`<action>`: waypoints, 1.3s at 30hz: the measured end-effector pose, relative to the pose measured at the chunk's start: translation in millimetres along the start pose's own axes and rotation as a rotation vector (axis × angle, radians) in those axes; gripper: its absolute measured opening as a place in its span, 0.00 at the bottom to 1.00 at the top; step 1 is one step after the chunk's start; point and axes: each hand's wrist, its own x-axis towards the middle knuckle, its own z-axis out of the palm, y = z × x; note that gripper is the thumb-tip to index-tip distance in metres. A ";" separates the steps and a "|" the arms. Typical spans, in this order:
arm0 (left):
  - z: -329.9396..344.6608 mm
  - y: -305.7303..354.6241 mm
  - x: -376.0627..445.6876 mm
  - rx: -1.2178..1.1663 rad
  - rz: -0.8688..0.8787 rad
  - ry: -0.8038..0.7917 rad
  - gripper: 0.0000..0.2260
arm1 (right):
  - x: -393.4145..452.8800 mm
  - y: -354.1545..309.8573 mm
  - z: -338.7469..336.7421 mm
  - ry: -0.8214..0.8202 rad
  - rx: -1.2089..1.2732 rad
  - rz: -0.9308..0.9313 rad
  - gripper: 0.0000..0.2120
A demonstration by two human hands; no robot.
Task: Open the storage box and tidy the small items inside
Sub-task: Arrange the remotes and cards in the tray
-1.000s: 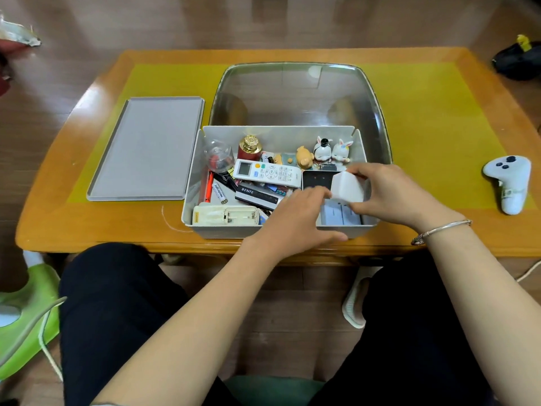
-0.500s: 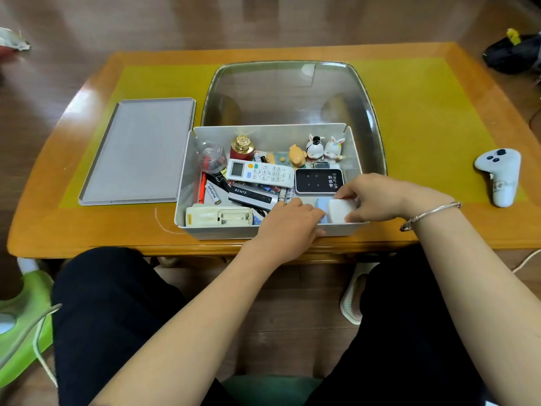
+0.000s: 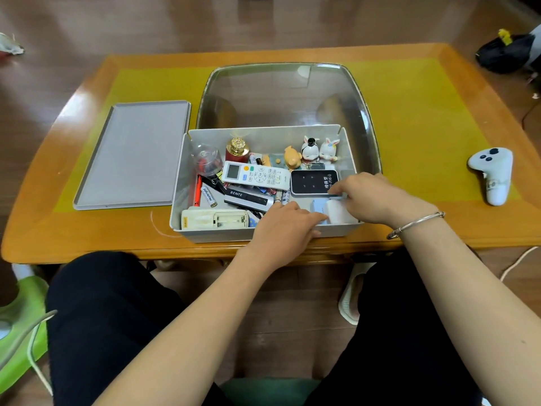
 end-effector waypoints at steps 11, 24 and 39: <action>-0.3 -0.5 1.6 0.008 0.004 -0.014 0.18 | 2.1 -1.8 4.2 0.010 0.016 0.019 0.28; 1.4 0.7 -1.0 0.039 0.032 0.050 0.16 | 11.5 -8.3 13.2 0.007 0.030 0.048 0.21; -31.3 -50.2 -55.5 -0.093 -0.303 0.443 0.11 | 27.1 -56.2 24.7 0.334 0.116 -0.108 0.13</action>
